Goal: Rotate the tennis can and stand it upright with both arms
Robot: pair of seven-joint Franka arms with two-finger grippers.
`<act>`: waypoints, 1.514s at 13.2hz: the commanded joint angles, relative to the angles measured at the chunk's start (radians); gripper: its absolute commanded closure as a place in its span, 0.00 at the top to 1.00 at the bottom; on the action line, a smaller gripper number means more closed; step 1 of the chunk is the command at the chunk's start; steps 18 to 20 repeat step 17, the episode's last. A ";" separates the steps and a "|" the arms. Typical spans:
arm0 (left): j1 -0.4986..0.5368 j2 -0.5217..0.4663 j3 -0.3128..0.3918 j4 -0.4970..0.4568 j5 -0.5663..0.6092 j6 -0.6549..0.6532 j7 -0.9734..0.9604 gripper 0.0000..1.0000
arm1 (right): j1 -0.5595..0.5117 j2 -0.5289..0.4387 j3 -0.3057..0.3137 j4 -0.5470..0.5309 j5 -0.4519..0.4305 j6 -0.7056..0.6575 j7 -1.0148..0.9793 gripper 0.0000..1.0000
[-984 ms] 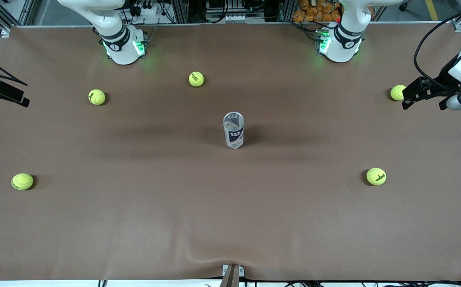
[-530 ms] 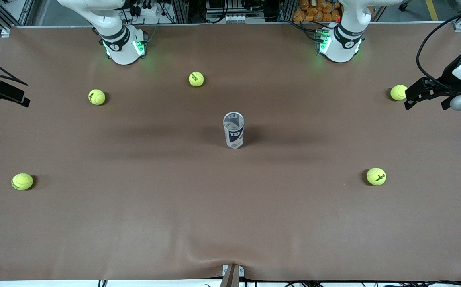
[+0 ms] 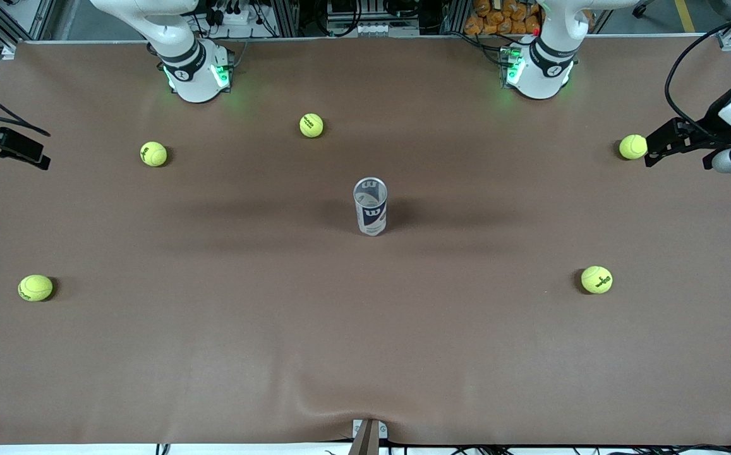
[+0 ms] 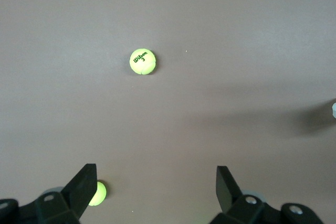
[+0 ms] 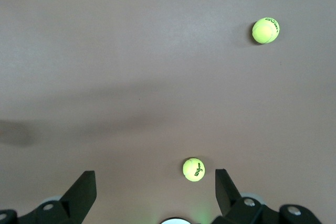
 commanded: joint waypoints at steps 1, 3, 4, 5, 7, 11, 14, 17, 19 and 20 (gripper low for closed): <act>-0.001 -0.020 0.004 -0.013 0.004 -0.007 0.016 1.00 | 0.008 -0.004 -0.003 0.005 -0.016 -0.010 0.009 1.00; -0.003 -0.017 0.004 -0.007 0.004 -0.007 0.014 1.00 | 0.005 -0.004 -0.005 0.005 -0.016 -0.009 0.007 1.00; -0.001 -0.014 0.004 -0.005 0.004 -0.006 0.016 1.00 | 0.004 -0.004 -0.005 0.005 -0.016 -0.009 0.007 1.00; -0.001 -0.012 0.004 -0.002 0.003 -0.006 0.016 1.00 | 0.002 -0.004 -0.006 0.005 -0.016 -0.009 0.007 1.00; -0.001 -0.011 0.004 -0.002 0.003 -0.006 0.019 1.00 | -0.002 -0.004 -0.008 0.007 -0.016 -0.009 0.009 1.00; -0.006 -0.011 0.001 -0.001 0.004 -0.007 0.014 1.00 | -0.002 -0.005 -0.009 0.007 -0.016 -0.009 0.009 1.00; -0.003 -0.012 0.002 -0.001 0.004 -0.007 0.014 1.00 | -0.002 -0.005 -0.009 0.007 -0.016 -0.009 0.011 1.00; -0.003 -0.011 0.002 -0.001 0.004 -0.007 0.022 1.00 | -0.002 -0.004 -0.009 0.007 -0.016 -0.009 0.011 1.00; -0.003 -0.011 0.002 -0.001 0.004 -0.007 0.022 1.00 | -0.002 -0.004 -0.009 0.007 -0.016 -0.009 0.011 1.00; -0.003 -0.011 0.002 -0.001 0.004 -0.007 0.022 1.00 | -0.002 -0.004 -0.009 0.007 -0.016 -0.009 0.011 1.00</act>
